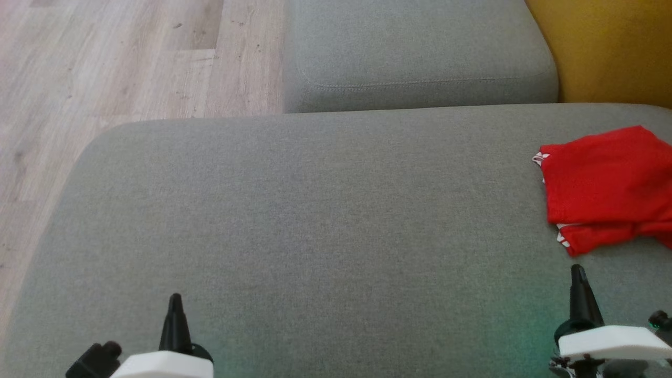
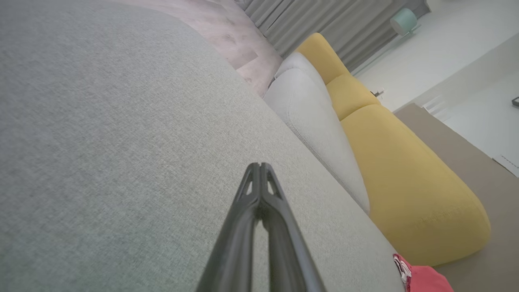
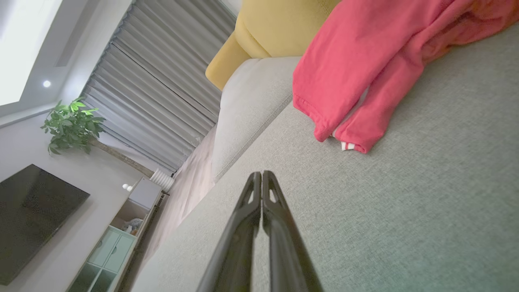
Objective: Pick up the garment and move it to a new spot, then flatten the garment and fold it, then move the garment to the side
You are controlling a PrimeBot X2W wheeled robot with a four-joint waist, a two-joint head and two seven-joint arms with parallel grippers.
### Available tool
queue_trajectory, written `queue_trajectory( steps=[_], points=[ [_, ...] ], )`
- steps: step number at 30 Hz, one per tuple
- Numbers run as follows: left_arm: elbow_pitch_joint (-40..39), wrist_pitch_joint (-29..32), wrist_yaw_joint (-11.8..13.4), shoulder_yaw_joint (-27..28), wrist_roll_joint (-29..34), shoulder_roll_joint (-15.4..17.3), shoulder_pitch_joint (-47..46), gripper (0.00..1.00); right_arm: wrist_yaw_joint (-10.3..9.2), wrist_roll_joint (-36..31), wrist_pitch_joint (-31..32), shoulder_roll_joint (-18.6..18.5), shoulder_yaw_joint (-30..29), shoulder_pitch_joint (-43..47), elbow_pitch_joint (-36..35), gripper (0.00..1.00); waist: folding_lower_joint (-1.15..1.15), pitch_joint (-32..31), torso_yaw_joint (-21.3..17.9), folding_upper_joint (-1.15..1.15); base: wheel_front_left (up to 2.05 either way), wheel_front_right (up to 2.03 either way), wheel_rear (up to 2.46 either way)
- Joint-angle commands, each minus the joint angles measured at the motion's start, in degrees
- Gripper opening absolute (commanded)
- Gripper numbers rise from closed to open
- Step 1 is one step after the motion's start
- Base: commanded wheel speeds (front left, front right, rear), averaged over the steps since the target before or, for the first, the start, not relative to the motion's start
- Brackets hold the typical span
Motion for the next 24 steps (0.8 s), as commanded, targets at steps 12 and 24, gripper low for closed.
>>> queue_trajectory(
  steps=[12,24],
  points=[
    [-1.36,2.15,-1.75,4.11,-8.70,0.74,-4.64,0.00,0.25,9.57,2.25,-0.29,-0.21,-4.64,-1.56,0.00,0.00,0.87,-0.41,0.00,0.00,0.00,0.00],
    [-1.18,4.14,-3.04,6.31,-16.39,0.74,-6.10,0.00,0.29,18.02,4.23,-0.33,-0.83,-6.37,-1.40,0.00,0.00,1.71,-0.80,0.00,0.00,0.00,0.00]
  ],
)
